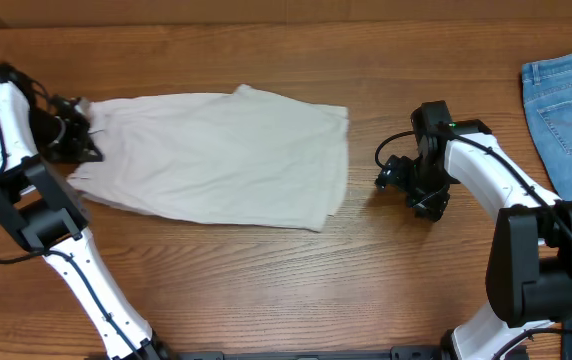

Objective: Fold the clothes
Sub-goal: 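Lift the left end and fold it rightward over the shorts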

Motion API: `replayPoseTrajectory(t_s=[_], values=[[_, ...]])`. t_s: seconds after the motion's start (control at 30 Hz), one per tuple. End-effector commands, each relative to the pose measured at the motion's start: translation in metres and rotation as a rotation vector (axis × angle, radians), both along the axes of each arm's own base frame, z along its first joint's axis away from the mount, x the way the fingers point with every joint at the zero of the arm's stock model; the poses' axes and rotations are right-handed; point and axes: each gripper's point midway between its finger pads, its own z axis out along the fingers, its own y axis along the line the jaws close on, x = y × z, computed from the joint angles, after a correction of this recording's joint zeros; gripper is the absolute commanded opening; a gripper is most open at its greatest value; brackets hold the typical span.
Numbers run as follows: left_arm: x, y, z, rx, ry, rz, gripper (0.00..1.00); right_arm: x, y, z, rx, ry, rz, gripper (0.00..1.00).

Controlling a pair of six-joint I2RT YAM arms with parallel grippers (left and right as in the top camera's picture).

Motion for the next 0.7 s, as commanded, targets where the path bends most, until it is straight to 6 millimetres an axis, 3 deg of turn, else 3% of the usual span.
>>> replayPoseTrajectory(t_s=[0.0, 0.13, 0.33, 0.67], values=[[0.002, 0.033, 0.023, 0.175, 0.017, 0.059, 0.04, 0.004, -0.002, 0.002, -0.005, -0.019, 0.0, 0.92], [0.015, 0.031, 0.052, 0.22, -0.045, 0.079, 0.04, 0.003, -0.002, 0.002, -0.004, -0.018, 0.0, 0.92], [0.029, 0.003, 0.102, 0.296, -0.143, 0.01, 0.04, 0.012, 0.009, 0.004, 0.05, -0.051, 0.003, 0.89], [0.041, -0.104, 0.208, 0.343, -0.381, -0.11, 0.04, 0.031, 0.016, 0.005, 0.077, -0.128, -0.014, 0.89]])
